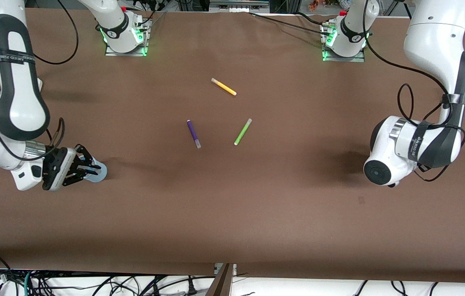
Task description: Place pink and blue markers in matching cups
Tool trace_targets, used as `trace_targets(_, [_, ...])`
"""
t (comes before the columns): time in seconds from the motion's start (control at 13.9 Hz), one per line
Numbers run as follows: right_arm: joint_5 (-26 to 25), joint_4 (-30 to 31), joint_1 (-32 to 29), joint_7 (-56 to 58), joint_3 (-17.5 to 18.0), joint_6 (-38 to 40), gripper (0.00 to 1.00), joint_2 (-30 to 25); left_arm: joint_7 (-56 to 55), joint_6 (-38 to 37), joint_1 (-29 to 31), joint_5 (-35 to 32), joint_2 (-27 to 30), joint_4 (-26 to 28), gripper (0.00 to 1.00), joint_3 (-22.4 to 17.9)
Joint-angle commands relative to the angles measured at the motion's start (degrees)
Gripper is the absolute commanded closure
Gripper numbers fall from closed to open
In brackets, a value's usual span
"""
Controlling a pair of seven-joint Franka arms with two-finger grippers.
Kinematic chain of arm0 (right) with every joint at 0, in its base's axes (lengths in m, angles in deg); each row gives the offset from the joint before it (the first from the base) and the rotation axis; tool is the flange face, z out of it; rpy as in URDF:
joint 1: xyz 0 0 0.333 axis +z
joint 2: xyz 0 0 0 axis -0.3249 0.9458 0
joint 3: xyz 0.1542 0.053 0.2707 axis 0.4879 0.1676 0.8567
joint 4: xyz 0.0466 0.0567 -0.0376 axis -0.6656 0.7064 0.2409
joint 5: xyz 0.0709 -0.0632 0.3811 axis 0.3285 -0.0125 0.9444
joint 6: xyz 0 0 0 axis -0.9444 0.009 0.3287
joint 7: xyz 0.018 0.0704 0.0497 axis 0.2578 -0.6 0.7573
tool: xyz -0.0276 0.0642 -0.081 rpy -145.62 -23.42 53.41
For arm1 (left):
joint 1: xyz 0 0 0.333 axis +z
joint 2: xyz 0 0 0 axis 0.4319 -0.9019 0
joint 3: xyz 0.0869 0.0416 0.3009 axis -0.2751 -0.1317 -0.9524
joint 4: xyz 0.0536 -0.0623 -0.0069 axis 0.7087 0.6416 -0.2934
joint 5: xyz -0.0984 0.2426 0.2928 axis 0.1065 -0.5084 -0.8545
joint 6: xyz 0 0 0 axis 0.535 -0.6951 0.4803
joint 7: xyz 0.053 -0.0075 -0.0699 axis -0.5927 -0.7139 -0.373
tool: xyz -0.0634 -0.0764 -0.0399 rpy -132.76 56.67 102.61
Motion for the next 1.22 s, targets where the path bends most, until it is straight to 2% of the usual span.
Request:
trace_targets(0.0, [4.2, -0.2, -2.2, 5.4, 0.9, 1.2, 1.0, 0.3, -1.9, -0.5, -1.0, -1.7, -2.2, -2.0, 1.0, 0.2])
trace_targets(0.07, [5.5, -0.2, -2.7, 7.2, 0.9, 1.8, 1.0, 0.5, -1.9, -0.2, -0.9, -1.0, -2.3, -2.2, 0.75, 0.2])
trace_targets(0.14, [7.0, -0.2, -3.8, 9.1, 0.8, 3.2, 1.0, 1.1, -2.0, -0.2, -1.1, -0.8, -2.2, -2.2, 0.33, 0.3])
trace_targets(0.22, [8.7, -0.2, -4.6, 11.4, 0.9, 3.9, 1.0, 1.8, -2.3, -0.2, -1.9, -0.8, -2.1, -2.3, 0.0, 0.4])
trace_targets(0.43, [11.1, -0.1, -6.5, 16.1, 0.9, 5.7, 1.0, 3.1, -3.3, -0.4, -3.0, -0.5, -0.9, -2.6, 0.0, 0.6])
trace_targets(0.58, [11.6, -0.1, -7.5, 18.5, 0.9, 6.5, 1.0, 3.8, -4.1, -0.2, -3.4, 2.7, 2.7, -3.0, 0.0, 1.4])
trace_targets(0.79, [13.2, 0.0, -8.1, 22.0, 0.9, 7.0, 1.0, 4.7, -6.4, -0.1, -3.3, 14.0, 6.8, -11.0, 0.0, 1.3])
trace_targets(1.01, [13.3, 0.1, -8.6, 23.6, 0.9, 7.1, 1.0, 4.8, -14.7, -0.1, -2.7, 25.5, 11.1, -13.3, 0.0, 1.3])
trace_targets(1.08, [13.3, 0.1, -8.6, 23.5, 0.9, 7.6, 0.86, 4.9, -18.2, 1.4, -2.1, 31.3, 13.3, -13.4, 0.0, 1.2])
trace_targets(1.15, [13.3, 0.0, -8.9, 22.9, 0.9, 7.8, 0.62, 4.9, -21.7, 4.3, -0.6, 37.7, 16.6, -12.6, 0.0, 0.8])
